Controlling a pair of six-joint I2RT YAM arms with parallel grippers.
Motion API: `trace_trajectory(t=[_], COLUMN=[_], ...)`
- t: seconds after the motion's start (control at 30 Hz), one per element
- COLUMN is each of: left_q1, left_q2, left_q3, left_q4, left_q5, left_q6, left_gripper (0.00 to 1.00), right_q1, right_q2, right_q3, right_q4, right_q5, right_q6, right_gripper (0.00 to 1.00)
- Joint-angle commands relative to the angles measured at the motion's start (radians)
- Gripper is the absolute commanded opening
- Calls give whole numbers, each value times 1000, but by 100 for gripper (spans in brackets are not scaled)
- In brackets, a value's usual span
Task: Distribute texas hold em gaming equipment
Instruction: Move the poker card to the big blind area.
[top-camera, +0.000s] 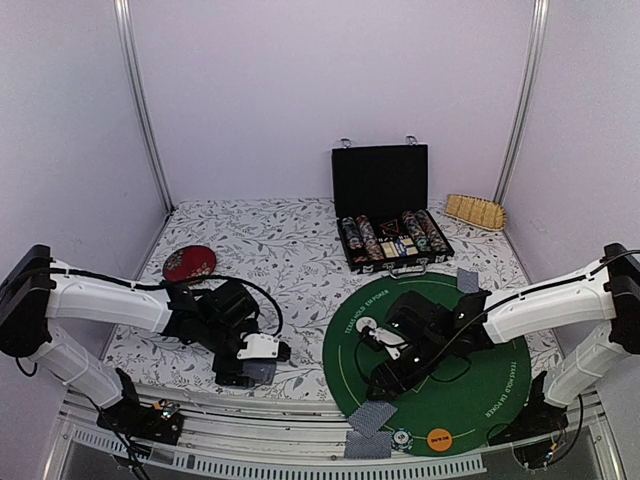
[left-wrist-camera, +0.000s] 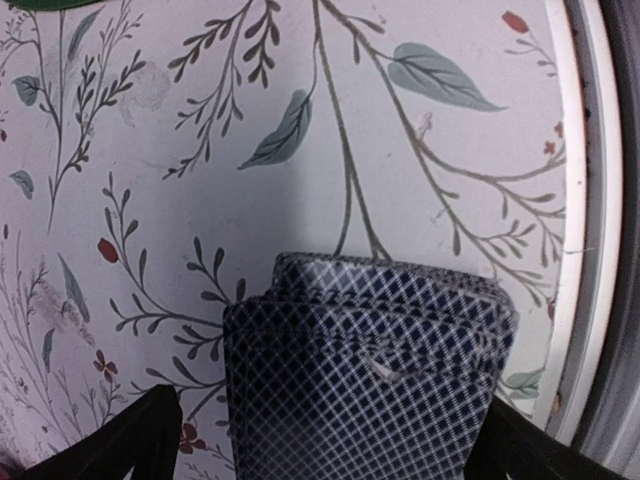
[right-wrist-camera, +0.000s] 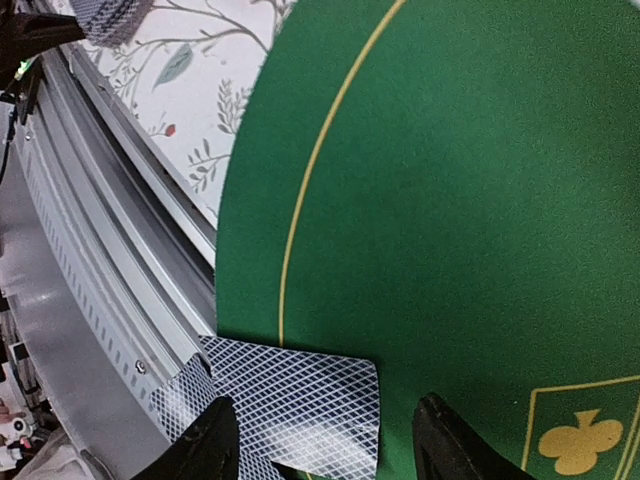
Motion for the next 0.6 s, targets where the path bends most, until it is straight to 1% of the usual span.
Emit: trace_trajectory(t=[0.0, 0.07, 0.13, 0.27, 0.37, 0.5, 0.57], left_q1=[-11, -11, -11, -11, -11, -13, -12], left_q2=[33, 51, 69, 96, 106, 109, 104], left_q3=[-12, -12, -6, 12, 14, 15, 13], left_q4=[55, 50, 47, 45, 39, 39, 38], left_q5=[7, 9, 15, 39, 51, 45, 38], left_q6=[25, 32, 30, 20, 21, 17, 16], left_gripper=[97, 95, 93, 83, 78, 77, 79], right_q1=[-7, -4, 6, 42, 61, 63, 63], right_q2=[55, 66, 59, 43, 33, 30, 27], right_q3=[12, 18, 6, -11, -18, -40, -36], right_q4=[-6, -48, -56, -60, -47, 34, 53], right_q5=[-83, -61, -65, -81, -91, -134, -135], right_q6=[6, 15, 30, 66, 93, 122, 132], right_gripper=[53, 50, 49, 47, 47, 47, 47])
